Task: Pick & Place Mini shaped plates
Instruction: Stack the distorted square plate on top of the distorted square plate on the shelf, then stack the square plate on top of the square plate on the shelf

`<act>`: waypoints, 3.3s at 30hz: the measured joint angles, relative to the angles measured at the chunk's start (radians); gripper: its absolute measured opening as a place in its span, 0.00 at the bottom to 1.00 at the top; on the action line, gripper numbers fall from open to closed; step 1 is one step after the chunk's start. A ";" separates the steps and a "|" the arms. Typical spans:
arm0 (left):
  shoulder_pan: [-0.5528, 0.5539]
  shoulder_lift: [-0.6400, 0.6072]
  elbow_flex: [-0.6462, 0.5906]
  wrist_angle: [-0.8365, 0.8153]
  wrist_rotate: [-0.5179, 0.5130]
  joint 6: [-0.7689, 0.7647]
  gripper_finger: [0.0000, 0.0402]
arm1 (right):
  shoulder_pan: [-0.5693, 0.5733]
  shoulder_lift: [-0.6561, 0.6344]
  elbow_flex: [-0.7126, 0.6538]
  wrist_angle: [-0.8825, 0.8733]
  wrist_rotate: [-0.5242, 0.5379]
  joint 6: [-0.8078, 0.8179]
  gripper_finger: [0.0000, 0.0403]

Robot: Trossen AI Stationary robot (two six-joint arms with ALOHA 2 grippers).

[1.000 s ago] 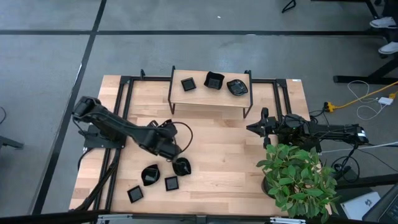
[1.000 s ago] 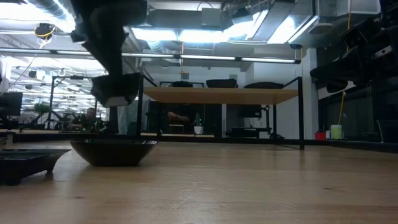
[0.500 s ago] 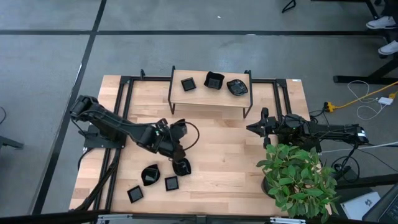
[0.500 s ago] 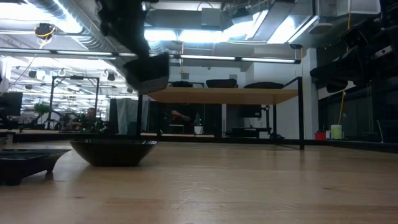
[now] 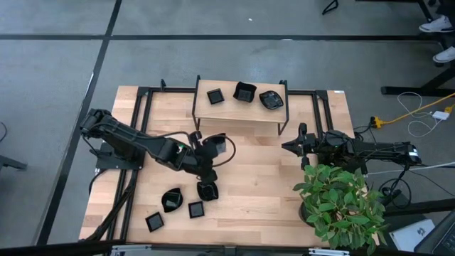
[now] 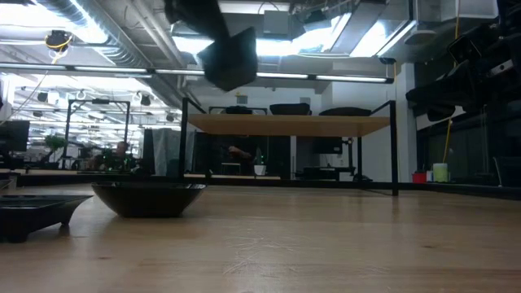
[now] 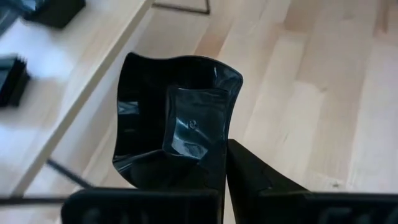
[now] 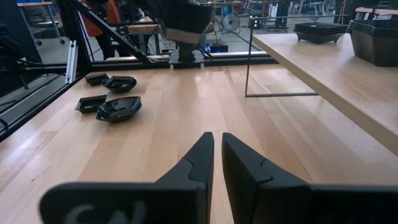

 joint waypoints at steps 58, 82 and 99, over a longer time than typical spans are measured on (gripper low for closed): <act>0.652 0.130 0.045 0.702 0.471 1.060 0.01 | 0.000 0.001 0.000 0.000 0.000 0.000 0.08; 0.726 0.177 0.044 0.664 0.466 1.016 0.07 | 0.000 0.002 0.000 0.000 0.000 0.000 0.08; 0.684 0.177 0.044 0.642 0.419 0.890 0.25 | 0.000 0.002 0.000 0.000 0.000 0.000 0.08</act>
